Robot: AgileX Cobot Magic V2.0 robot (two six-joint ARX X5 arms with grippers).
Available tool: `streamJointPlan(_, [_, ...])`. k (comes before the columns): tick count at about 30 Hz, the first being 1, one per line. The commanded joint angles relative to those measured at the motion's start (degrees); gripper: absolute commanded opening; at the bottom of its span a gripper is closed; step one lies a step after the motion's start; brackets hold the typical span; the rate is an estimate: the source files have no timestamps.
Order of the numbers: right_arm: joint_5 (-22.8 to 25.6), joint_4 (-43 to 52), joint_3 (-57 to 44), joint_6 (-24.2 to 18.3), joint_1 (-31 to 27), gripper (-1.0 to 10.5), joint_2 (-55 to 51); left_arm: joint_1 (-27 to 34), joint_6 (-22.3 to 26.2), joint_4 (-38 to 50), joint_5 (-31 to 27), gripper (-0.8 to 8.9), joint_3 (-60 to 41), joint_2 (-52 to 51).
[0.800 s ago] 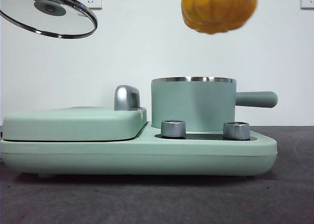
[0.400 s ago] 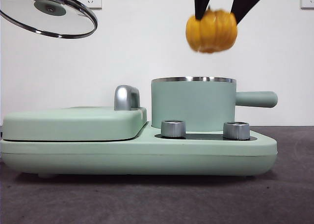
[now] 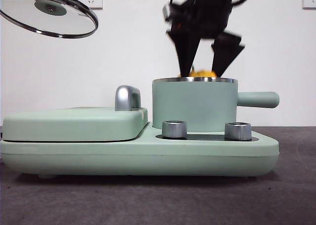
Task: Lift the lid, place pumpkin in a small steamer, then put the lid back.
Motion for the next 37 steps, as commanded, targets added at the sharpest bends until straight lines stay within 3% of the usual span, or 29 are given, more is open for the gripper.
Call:
streamJointPlan(1, [0.0,1.4,1.5,-1.3,0.4,3.6,3.5,-0.1,-0.5,2.6,0.1,0.16,0.9,-0.1])
streamJointPlan(10, [-0.1,5.6,1.5,-1.9,1.2,3.7,7.1,-0.1,-0.5,2.6,0.1,0.16,0.9,0.0])
streamJointPlan(12, [-0.2,5.7,1.5,-2.4,1.5,4.9,7.1,-0.1,-0.5,2.6,0.1,0.16,0.9,0.0])
streamJointPlan(14, [-0.2,5.6,1.6,-2.4,1.5,5.2,7.0,-0.1,-0.5,2.6,0.1,0.16,0.9,0.0])
streamJointPlan(17, [-0.2,4.0,3.0,-1.8,1.5,5.1,5.4,-0.1,-0.5,2.6,0.1,0.16,0.9,0.0])
streamJointPlan(22, [-0.8,6.8,1.6,-1.6,1.2,3.7,-2.9,-0.1,0.1,2.6,0.1,0.16,0.9,0.0])
streamJointPlan(26, [-1.5,15.6,-7.6,-0.7,1.2,3.7,-14.3,-0.1,0.0,2.6,0.1,0.16,0.9,0.0])
streamJointPlan(32, [-1.5,32.7,-33.3,2.1,1.2,3.7,-34.4,-0.2,0.0,2.0,0.1,0.16,0.9,0.0])
streamJointPlan(37, [-1.1,37.8,-46.4,4.4,1.2,3.7,-43.9,-0.6,0.0,1.4,0.1,0.16,0.9,0.3])
